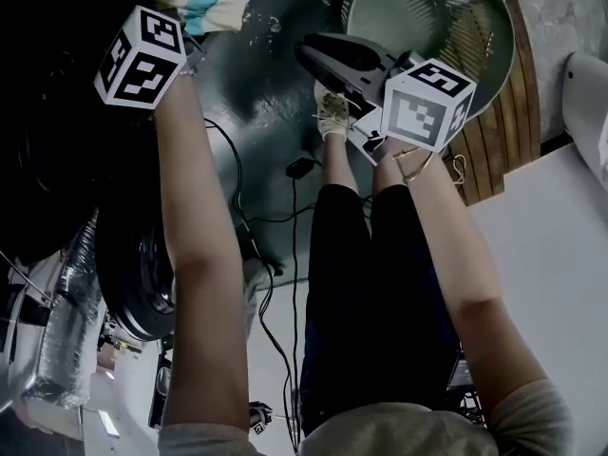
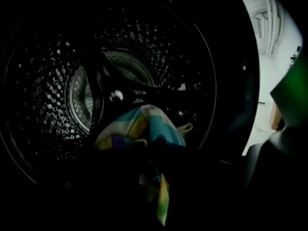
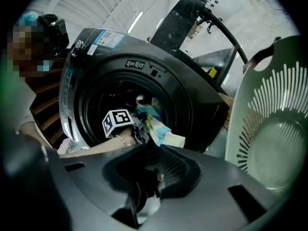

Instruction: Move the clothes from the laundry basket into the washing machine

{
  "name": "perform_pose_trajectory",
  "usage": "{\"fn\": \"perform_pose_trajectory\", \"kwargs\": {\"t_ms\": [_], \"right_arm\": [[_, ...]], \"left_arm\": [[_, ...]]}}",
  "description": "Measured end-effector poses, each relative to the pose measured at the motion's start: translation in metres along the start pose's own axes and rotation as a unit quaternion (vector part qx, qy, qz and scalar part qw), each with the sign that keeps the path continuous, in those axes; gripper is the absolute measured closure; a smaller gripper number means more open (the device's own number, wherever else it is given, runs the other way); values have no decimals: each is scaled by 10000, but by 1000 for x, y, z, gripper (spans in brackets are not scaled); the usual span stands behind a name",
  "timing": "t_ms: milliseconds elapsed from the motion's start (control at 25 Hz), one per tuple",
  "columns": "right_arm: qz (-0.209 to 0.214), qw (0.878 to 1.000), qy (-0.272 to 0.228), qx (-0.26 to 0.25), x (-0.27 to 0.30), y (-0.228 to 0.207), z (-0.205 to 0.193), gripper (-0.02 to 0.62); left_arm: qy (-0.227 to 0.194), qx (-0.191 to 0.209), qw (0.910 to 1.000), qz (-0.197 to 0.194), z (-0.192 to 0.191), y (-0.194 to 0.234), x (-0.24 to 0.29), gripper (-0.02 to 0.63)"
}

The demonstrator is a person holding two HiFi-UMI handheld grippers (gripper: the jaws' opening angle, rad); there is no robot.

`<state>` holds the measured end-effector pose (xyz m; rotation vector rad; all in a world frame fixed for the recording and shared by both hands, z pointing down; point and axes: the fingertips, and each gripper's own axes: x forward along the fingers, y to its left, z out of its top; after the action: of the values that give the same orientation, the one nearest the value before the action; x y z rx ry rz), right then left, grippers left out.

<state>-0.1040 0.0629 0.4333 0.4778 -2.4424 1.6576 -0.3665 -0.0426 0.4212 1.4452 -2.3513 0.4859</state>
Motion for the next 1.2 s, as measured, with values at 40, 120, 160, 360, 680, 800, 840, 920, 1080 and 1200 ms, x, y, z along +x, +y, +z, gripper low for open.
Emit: {"fn": "perform_pose_trajectory", "kwargs": {"t_ms": [40,120,160,360,680,800,840,920,1080,1200], "right_arm": [[7,10000,5,3,0,1,0,503],[8,10000,21,1,-1,3,0,503],[6,10000,18,-9,-2,4,0,503],[-12,10000,-19,-83,-6,7,2,506],[33,9999,58,75,-6,3,-3,509],[-44,9999,-49,95,-4,-3,0,511],[-59,9999,-72,101,-4,-4,1,512],[-65,9999,-99,92,-3,-3,3,514],[-61,9999,-122,37,2,-4,9,517],[-30,9999,-128,-16,7,-4,16,517]], "left_arm": [[222,-79,9997,-62,-11,-3,2,534],[643,-349,9972,-177,-34,-8,0,427],[739,-482,9959,-214,-41,-10,-4,399],[639,-602,9951,-452,-48,-27,-49,344],[2000,970,9677,-1185,-138,-65,-50,321],[2096,1190,9629,-1210,-132,-62,-41,511],[2009,1045,9660,-1252,-124,-61,-41,554],[1615,791,9762,-1214,-99,-55,-38,569],[797,800,9907,-756,-49,-37,-11,571],[448,772,9952,-414,-21,-29,21,571]]}}
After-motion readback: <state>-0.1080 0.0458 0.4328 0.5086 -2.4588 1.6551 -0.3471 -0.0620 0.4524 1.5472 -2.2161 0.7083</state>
